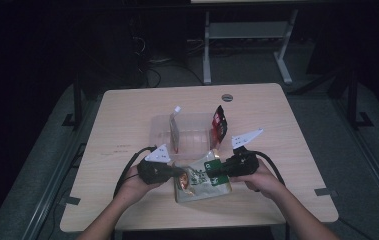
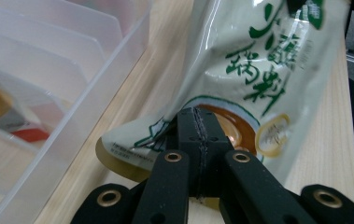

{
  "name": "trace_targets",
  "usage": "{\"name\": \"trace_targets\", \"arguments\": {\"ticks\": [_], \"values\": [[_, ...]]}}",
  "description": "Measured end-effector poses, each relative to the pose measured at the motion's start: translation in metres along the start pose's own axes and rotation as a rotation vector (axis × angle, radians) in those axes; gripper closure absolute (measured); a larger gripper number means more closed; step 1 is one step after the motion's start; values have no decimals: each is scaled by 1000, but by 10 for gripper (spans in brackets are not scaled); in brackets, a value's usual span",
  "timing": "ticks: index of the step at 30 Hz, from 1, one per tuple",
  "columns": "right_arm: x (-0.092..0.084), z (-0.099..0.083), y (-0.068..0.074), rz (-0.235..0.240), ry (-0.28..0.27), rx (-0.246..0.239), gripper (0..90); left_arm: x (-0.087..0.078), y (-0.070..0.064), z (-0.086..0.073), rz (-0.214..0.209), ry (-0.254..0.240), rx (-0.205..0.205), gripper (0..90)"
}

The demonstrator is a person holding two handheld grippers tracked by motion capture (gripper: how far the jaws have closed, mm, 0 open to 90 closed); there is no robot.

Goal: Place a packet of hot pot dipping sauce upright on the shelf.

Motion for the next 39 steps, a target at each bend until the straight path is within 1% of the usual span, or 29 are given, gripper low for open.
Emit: {"name": "trace_targets", "arguments": {"ticks": [2,3,5,7,8,11,13,14,15,16,17,19,21,24,26,28,29,33,35,39], "values": [[3,2,3,12,-4,-6,900,3,-2,2,-4,-3,1,897],[4,3,4,18,-5,1,900,5,-3,3,-7,0,8,897],[4,5,4,14,-11,-17,900,6,-5,5,-8,3,15,896],[1,8,4,3,-20,-29,900,4,-6,6,-11,-7,15,896],[-1,9,4,2,-26,-22,900,2,-5,6,-4,-13,17,896],[-10,12,6,1,-58,-20,900,-9,2,8,30,-51,1,896],[-14,14,7,7,-83,-22,900,-14,8,10,49,-85,-28,896],[-15,15,7,11,-92,-26,900,-15,11,11,68,-91,-39,896],[-16,17,9,19,-96,-20,900,-15,13,11,70,-92,-39,896],[-16,18,9,19,-97,-26,900,-13,13,12,66,-94,-48,896],[-15,19,11,25,-97,-26,900,-11,14,13,71,-93,-37,896],[-13,21,14,34,-96,-43,900,-7,12,16,61,-82,-23,896],[-11,24,17,46,-102,-46,900,-1,7,20,47,-84,-16,896],[-8,26,20,56,-101,-65,900,7,-2,24,26,-72,11,896],[-6,28,22,65,-102,-65,900,11,-7,28,14,-73,13,894],[-5,29,25,72,-103,-68,900,13,-9,30,8,-74,22,891],[-4,29,26,79,-103,-67,900,14,-10,31,7,-75,24,892],[-4,31,28,78,-104,-81,900,14,-11,32,-8,-84,11,892],[-2,33,29,83,-116,-90,900,14,-12,32,-11,-84,11,889],[-4,34,31,74,-118,-87,900,12,-10,31,-8,-82,8,870]]}}
Point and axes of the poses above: each handheld gripper's, and its own axes: x roughly forward along the jaws, z roughly out of its top, y roughly to its left, the point moved 6 cm from there along x, roughly forward along the jaws, and after that the axes turned 4 degrees about z, right-handed, at the moved point
